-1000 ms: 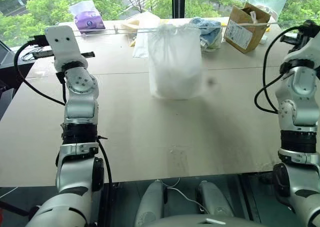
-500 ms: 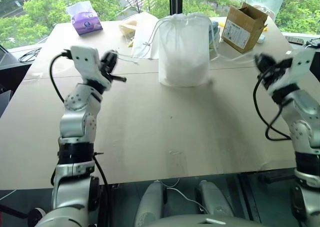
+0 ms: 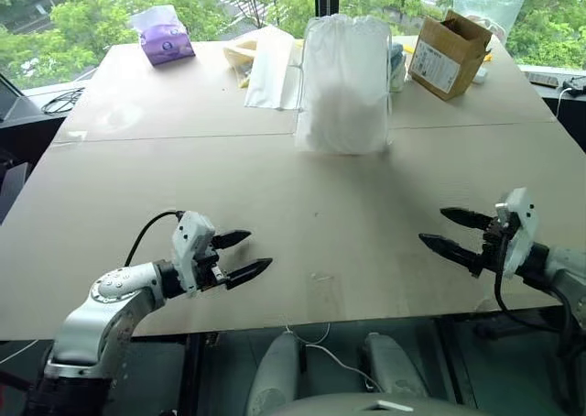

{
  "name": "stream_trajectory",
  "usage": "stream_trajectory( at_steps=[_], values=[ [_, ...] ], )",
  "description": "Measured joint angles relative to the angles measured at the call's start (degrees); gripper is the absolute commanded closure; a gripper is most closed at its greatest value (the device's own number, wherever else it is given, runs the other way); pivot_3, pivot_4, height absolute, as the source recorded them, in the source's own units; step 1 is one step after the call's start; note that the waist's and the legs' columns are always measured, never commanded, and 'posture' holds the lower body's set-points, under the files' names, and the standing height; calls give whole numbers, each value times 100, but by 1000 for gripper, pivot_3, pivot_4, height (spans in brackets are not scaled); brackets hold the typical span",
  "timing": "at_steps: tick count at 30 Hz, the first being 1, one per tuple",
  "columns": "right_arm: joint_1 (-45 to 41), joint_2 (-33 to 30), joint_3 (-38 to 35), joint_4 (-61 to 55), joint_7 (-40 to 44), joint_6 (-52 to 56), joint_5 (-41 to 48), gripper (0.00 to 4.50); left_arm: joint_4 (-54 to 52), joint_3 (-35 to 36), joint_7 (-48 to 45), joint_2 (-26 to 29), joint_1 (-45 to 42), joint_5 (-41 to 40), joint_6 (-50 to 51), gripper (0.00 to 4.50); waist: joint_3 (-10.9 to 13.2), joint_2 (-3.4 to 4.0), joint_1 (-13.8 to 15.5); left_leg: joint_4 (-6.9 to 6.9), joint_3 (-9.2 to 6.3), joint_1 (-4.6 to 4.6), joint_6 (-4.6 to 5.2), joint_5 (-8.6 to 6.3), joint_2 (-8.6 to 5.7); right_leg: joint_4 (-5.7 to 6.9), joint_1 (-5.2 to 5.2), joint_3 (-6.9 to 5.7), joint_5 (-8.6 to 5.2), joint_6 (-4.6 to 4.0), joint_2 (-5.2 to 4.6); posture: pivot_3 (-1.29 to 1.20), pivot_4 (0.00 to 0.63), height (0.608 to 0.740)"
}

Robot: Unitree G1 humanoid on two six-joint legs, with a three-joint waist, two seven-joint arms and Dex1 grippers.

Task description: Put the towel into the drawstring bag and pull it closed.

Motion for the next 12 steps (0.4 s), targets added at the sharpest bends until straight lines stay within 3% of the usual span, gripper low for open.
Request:
stream_trajectory(
  at_steps=[4, 12],
  values=[
    [183, 218, 53, 579, 245, -1105, -805, 0, -334, -119, 180, -175, 323, 329, -262, 18, -1, 3, 36, -7, -18, 46, 6, -5, 3, -61, 77, -20, 0, 0, 1, 0, 150, 740],
    [-130, 581, -78, 951, 155, -1468, -940, 0, -338, -222, 456, -531, 70, 510, -328, 18, -1, 4, 49, -9, -37, 43, 6, -5, 1, -61, 80, -34, 0, 0, 0, 0, 150, 740]
  ],
)
